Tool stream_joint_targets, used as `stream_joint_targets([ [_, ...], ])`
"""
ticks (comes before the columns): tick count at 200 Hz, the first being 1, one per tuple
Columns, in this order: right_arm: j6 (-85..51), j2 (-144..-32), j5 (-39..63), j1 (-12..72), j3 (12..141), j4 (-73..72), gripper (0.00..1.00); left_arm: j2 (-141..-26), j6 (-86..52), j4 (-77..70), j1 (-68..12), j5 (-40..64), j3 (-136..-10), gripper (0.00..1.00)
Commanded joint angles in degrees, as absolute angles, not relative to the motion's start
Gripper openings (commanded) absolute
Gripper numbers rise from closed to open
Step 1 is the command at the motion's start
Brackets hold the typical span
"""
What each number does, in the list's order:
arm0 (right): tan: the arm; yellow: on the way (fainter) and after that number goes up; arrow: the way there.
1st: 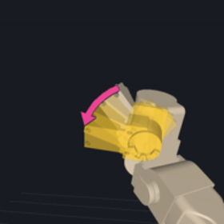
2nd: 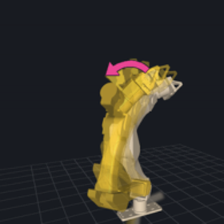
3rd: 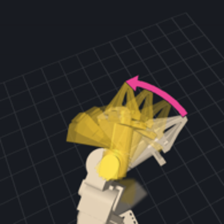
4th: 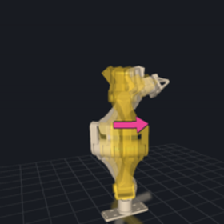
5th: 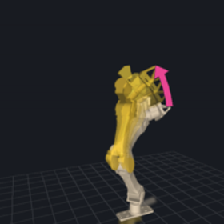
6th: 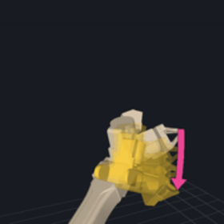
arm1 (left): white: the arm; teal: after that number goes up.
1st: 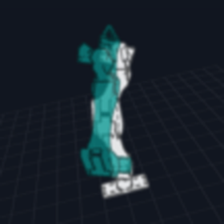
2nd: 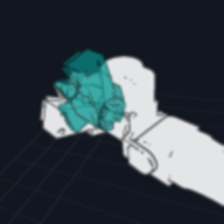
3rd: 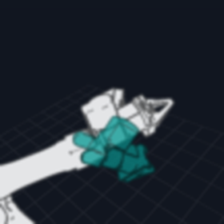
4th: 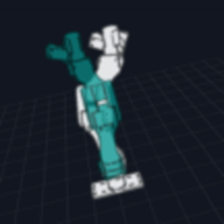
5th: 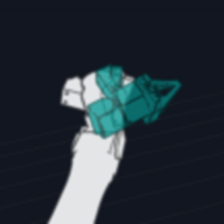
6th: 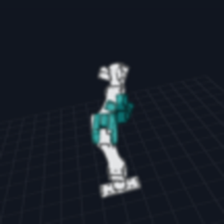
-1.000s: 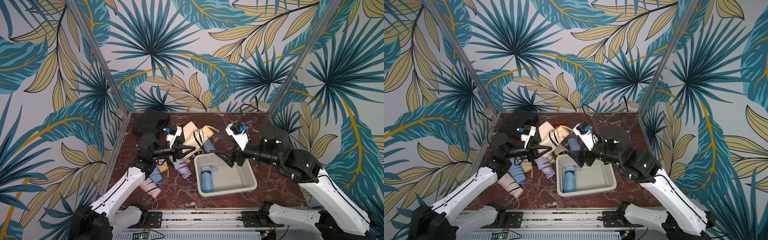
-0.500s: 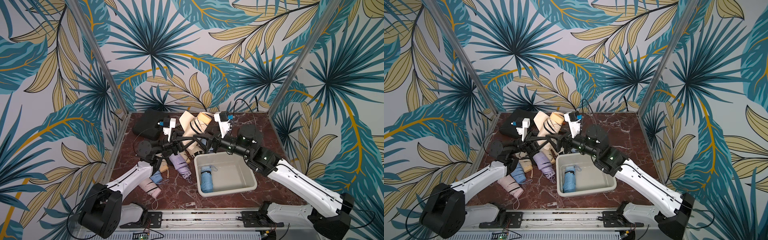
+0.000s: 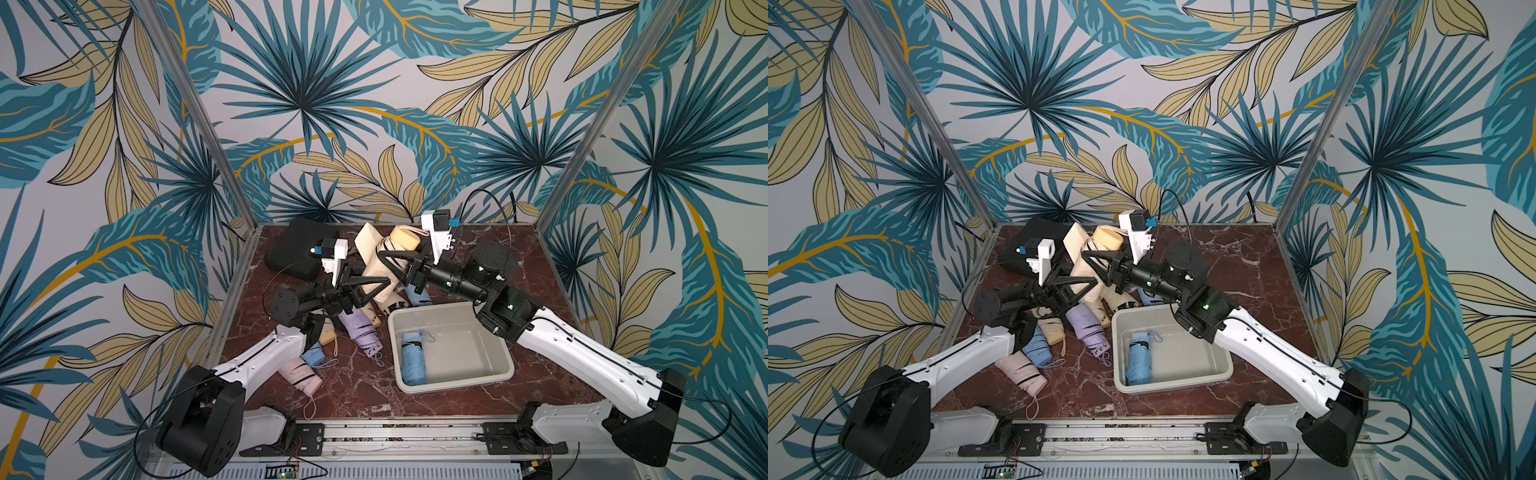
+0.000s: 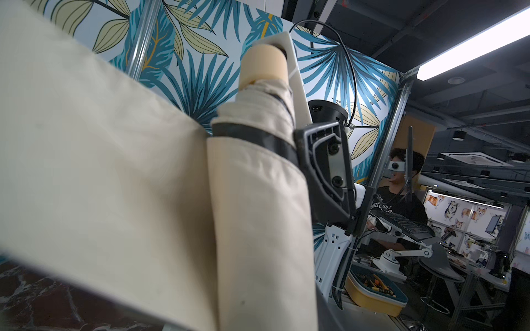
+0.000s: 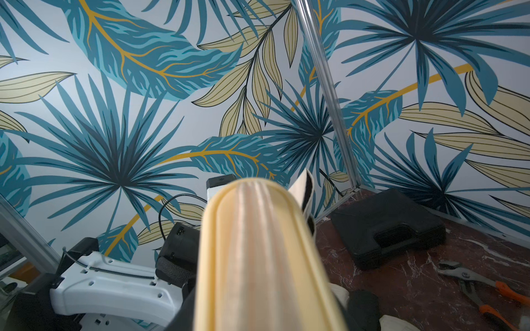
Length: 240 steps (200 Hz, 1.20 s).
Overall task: Put the umbrella into the storage box
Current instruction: Pick up the umbrella from the center of the board, then place the umbrella in the storage box.
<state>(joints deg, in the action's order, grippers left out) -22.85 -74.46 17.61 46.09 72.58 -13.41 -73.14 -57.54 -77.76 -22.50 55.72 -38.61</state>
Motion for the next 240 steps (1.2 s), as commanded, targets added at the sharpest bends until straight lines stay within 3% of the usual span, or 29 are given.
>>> stream_joint_targets([
  [1, -22.64, -76.13, 20.05, 46.46, 73.72, -16.81, 0.36, -71.2, -57.83, -80.95, -22.94, 54.49, -38.33, 0.13],
  [15, -22.5, -77.0, 19.75, 46.41, 74.24, -16.95, 0.28, -70.94, -57.92, -81.02, -22.88, 54.43, -38.23, 0.18],
  [32, -23.01, -77.7, 20.29, 46.4, 74.73, -17.08, 0.19, -70.68, -57.91, -80.97, -22.98, 54.36, -37.97, 0.35],
  [45, -23.28, -77.74, 19.94, 46.41, 74.75, -17.23, 0.13, -70.43, -57.65, -80.99, -22.92, 54.38, -37.64, 0.41],
  [56, -22.92, -77.27, 18.79, 46.44, 74.47, -16.9, 0.1, -70.31, -57.45, -80.88, -22.87, 54.5, -37.3, 0.59],
  [74, -21.04, -75.84, 15.93, 46.44, 74.51, -13.6, 0.06, -69.69, -55.78, -78.54, -22.81, 53.23, -35.71, 0.98],
  [77, -20.71, -75.56, 15.37, 46.45, 74.61, -12.39, 0.05, -69.43, -55.45, -77.75, -22.75, 52.76, -35.38, 1.0],
  [113, -14.94, -69.83, 6.59, 43.27, 78.4, 19.13, 0.03, -60.03, -49.96, -62.43, -22.94, 42.0, -24.99, 1.0],
  [144, -13.51, -64.25, -3.63, 42.17, 78.17, 36.92, 0.01, -50.37, -43.76, -23.6, -23.56, 31.27, -26.17, 1.0],
  [159, -13.72, -63.06, -6.91, 41.8, 78.56, 42.3, 0.0, -49.9, -45.54, -12.86, -23.64, 28.4, -28.99, 1.0],
  [192, -13.71, -65.39, -8.72, 40.25, 80.49, 52.38, 0.0, -51.97, -51.76, -5.39, -24.77, 28.93, -29.95, 1.0],
  [240, -14.02, -71.43, -3.33, 38.45, 79.53, 56.66, 0.0, -54.05, -53.33, -1.91, -34.83, 21.52, -29.7, 0.95],
])
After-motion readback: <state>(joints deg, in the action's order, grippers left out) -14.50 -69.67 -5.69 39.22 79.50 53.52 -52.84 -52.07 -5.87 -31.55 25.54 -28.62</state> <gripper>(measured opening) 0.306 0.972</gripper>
